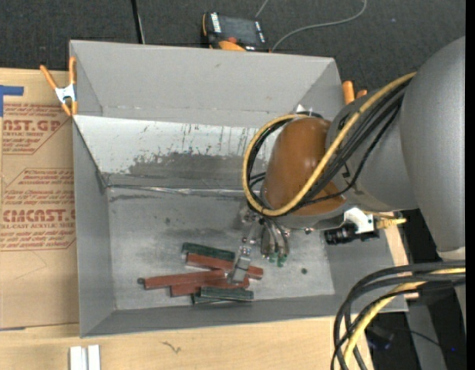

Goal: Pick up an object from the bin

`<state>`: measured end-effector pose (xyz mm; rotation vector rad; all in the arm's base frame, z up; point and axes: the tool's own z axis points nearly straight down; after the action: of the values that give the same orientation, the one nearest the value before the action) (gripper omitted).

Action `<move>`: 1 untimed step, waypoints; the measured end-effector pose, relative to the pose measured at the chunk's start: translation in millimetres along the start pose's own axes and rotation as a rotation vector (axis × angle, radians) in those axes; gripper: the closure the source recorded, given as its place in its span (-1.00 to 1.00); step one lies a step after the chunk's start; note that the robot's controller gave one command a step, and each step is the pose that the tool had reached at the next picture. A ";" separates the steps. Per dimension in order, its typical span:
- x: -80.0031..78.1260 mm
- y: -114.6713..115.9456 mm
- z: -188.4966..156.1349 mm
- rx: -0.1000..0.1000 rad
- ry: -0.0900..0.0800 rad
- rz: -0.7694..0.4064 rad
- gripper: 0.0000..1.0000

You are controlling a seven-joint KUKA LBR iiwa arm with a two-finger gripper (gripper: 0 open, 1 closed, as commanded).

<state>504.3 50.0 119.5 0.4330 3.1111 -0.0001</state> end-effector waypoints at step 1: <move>17.7 28.1 50.0 0.003 0.011 -0.076 -1.00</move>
Offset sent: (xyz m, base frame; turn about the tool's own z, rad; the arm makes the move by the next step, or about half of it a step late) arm -0.0074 0.0312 -0.0495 -0.0726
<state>495.0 81.8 69.5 0.3150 3.1364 -0.0032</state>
